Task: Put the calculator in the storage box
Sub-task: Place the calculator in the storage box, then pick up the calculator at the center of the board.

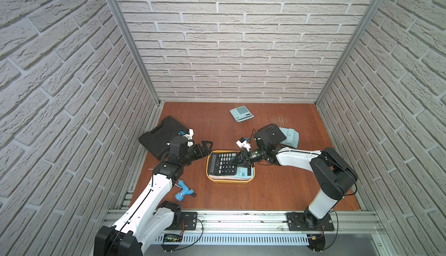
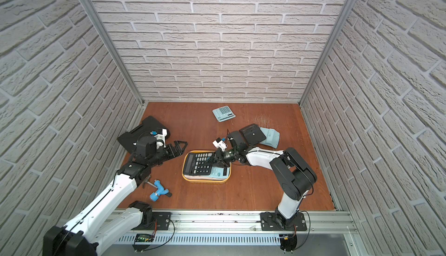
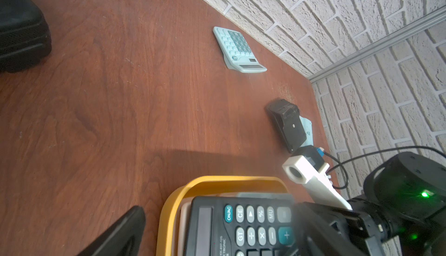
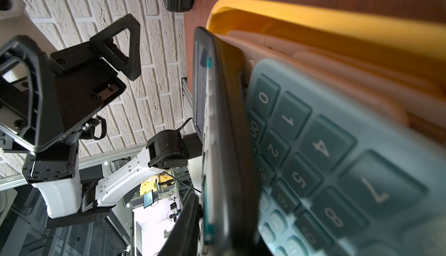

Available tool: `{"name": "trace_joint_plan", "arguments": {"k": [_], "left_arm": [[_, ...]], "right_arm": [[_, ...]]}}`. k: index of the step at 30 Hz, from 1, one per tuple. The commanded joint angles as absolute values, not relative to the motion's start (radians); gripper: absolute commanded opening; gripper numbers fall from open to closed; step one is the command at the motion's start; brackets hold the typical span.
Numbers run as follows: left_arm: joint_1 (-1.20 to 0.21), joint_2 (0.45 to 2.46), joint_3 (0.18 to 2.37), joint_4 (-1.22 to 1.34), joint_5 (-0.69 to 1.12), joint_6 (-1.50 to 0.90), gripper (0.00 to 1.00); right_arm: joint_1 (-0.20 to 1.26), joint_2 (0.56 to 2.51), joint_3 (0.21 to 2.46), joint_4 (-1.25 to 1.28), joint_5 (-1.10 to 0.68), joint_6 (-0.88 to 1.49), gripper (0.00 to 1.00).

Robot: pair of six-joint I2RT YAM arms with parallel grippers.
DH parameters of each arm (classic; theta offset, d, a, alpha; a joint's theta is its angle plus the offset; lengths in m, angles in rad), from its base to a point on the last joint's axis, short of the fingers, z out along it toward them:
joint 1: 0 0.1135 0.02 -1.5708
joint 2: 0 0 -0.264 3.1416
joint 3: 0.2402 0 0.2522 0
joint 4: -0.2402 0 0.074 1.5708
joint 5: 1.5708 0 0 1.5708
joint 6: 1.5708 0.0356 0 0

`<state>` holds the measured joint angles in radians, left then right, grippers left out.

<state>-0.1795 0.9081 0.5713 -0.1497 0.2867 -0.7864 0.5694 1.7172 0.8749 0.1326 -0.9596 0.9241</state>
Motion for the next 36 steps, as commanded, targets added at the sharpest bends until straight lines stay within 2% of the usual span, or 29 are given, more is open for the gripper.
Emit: {"name": "trace_joint_plan", "arguments": {"k": [1, 7, 11, 18, 24, 31, 36], "left_arm": [[-0.175, 0.905, 0.561, -0.108, 0.300, -0.782, 0.98], [-0.175, 0.901, 0.570, -0.122, 0.302, -0.783, 0.98], [-0.175, 0.903, 0.572, -0.128, 0.300, -0.780, 0.98], [-0.176, 0.917, 0.575, -0.119, 0.308, -0.779, 0.98], [-0.208, 0.989, 0.647, -0.163, 0.312, -0.717, 0.98], [-0.240, 1.190, 0.819, -0.238, 0.310, -0.625, 0.98], [-0.242, 1.316, 0.908, -0.229, 0.310, -0.592, 0.98]], "right_arm": [[0.567, 1.684, 0.912, 0.011, -0.939, 0.817, 0.38], [0.564, 1.612, 1.025, -0.372, -0.775, 0.582, 0.59], [0.563, 1.574, 1.094, -0.593, -0.590, 0.458, 0.74], [0.535, 1.479, 1.122, -0.715, -0.472, 0.374, 0.99], [0.424, 1.401, 1.089, -0.701, -0.423, 0.328, 1.00], [0.260, 1.315, 0.982, -0.548, -0.389, 0.394, 0.99], [0.151, 1.327, 0.969, -0.460, -0.377, 0.423, 0.99]]}}
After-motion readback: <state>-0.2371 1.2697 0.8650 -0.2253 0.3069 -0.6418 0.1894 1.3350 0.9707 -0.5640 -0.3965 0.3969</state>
